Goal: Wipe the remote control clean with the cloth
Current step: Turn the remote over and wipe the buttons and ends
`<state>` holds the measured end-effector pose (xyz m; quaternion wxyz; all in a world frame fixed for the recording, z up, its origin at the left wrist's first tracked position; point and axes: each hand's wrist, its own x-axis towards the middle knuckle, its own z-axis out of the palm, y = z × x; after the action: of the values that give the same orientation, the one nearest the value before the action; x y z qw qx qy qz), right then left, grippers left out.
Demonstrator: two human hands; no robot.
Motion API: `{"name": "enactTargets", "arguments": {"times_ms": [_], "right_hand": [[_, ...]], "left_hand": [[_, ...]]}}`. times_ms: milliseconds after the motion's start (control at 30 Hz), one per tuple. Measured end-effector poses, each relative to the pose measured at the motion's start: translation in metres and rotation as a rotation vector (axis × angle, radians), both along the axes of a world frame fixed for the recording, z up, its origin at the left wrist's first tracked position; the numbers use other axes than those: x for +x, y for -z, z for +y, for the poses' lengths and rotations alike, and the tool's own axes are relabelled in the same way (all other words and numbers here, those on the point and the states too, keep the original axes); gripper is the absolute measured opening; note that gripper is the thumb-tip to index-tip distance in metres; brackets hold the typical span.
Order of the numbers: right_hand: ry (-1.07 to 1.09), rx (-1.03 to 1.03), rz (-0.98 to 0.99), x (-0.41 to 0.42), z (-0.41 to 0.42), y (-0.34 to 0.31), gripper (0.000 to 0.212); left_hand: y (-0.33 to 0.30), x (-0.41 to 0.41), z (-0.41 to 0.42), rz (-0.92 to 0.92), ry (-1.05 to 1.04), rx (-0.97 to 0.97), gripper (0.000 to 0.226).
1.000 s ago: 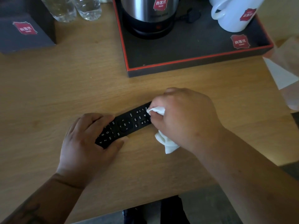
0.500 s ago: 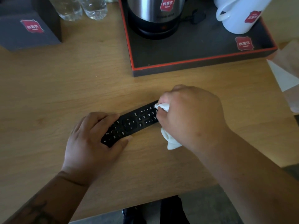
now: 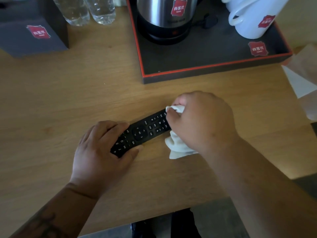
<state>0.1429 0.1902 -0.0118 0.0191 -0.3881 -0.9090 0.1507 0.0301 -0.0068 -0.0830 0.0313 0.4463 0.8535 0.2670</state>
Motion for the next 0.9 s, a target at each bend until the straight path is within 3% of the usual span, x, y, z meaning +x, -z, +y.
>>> {"name": "enactTargets", "arguments": {"times_ms": [233, 367, 600, 733, 900], "right_hand": [[-0.003, -0.001, 0.02, 0.029, -0.016, 0.009, 0.021], [-0.02, -0.027, -0.083, 0.039, -0.017, 0.008, 0.022], [0.047, -0.002, 0.134, 0.026, -0.011, 0.009, 0.02], [0.01, 0.031, 0.079, 0.032, -0.026, 0.017, 0.02], [0.046, -0.082, 0.055, 0.045, -0.015, 0.012, 0.021]], "left_hand": [[0.0, -0.001, 0.0, 0.022, 0.023, 0.0, 0.057], [0.001, 0.0, 0.0, 0.012, 0.013, 0.009, 0.057], [0.001, -0.001, 0.0, 0.01, 0.004, 0.011, 0.057], [0.002, 0.0, -0.001, 0.015, 0.001, 0.009, 0.057], [0.0, 0.0, -0.001, -0.007, -0.003, 0.008, 0.057]]}}
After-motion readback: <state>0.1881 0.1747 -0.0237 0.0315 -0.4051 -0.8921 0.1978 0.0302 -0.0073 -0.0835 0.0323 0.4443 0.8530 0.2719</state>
